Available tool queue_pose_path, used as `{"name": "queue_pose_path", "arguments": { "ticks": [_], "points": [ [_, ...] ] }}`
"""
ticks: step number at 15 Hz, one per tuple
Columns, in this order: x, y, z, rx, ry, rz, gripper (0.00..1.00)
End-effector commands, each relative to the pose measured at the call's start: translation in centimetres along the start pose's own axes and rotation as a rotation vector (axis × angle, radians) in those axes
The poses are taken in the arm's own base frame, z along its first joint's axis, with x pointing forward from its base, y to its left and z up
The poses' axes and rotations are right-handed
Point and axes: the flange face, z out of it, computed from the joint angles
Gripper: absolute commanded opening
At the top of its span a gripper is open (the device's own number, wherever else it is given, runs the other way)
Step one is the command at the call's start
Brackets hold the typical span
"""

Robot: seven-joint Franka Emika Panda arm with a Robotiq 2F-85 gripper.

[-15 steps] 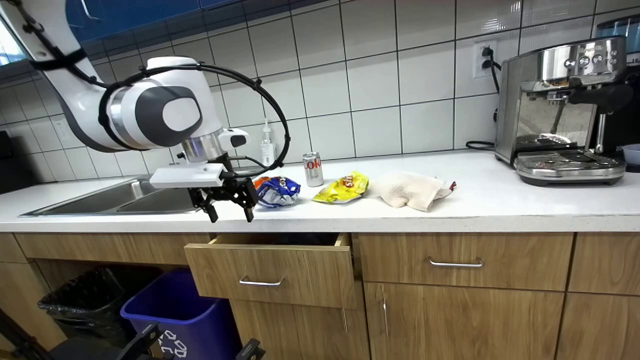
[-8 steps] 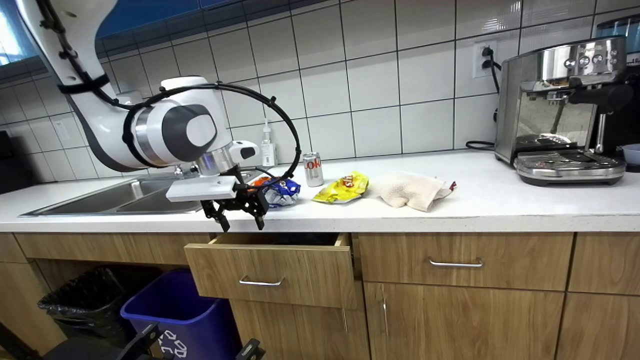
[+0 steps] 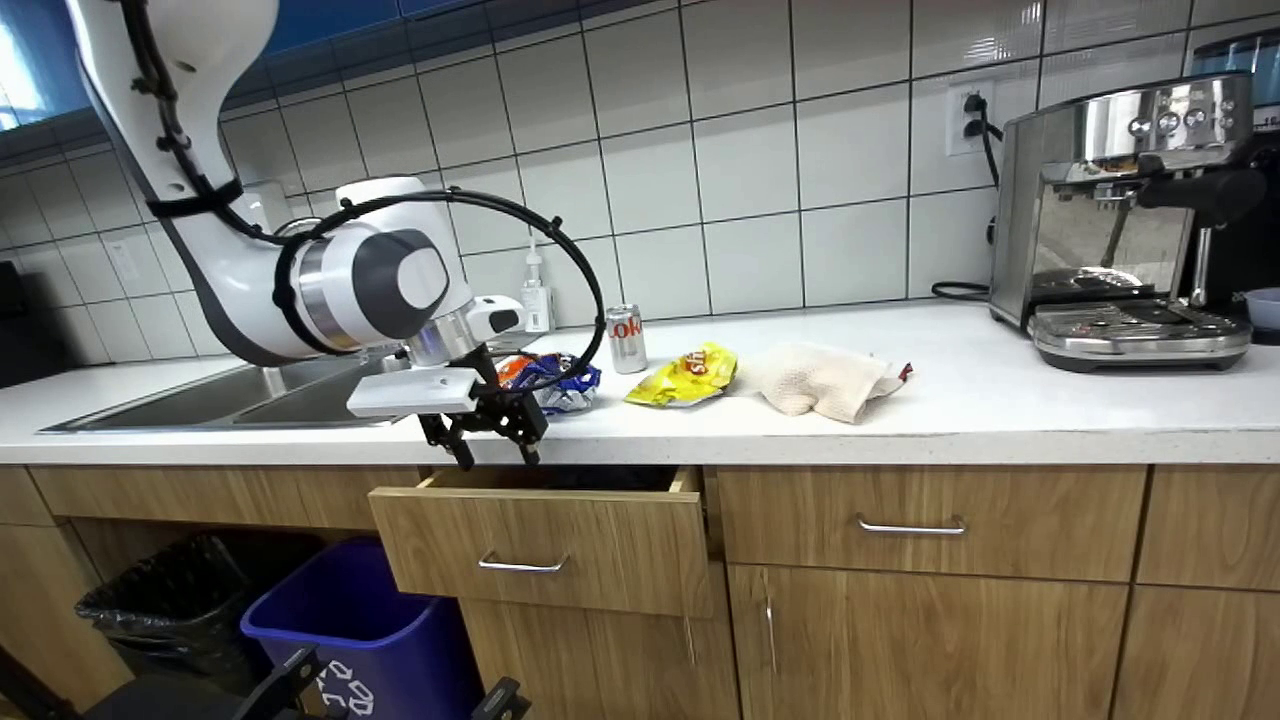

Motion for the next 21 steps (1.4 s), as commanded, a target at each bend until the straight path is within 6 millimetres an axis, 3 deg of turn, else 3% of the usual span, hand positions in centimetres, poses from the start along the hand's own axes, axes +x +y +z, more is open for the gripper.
{"name": "queue_pose_path", "arguments": {
  "ticks": [1, 9, 21],
  "points": [
    [0.7, -0.7, 0.9, -0.01, 0.004, 0.031, 1.0],
    [-0.2, -0.9, 3.0, -0.041, -0.055, 0.035, 1.0],
    [-2.3, -1.1, 1.4, -0.021, -0.158, 0.047, 1.0]
  ]
}}
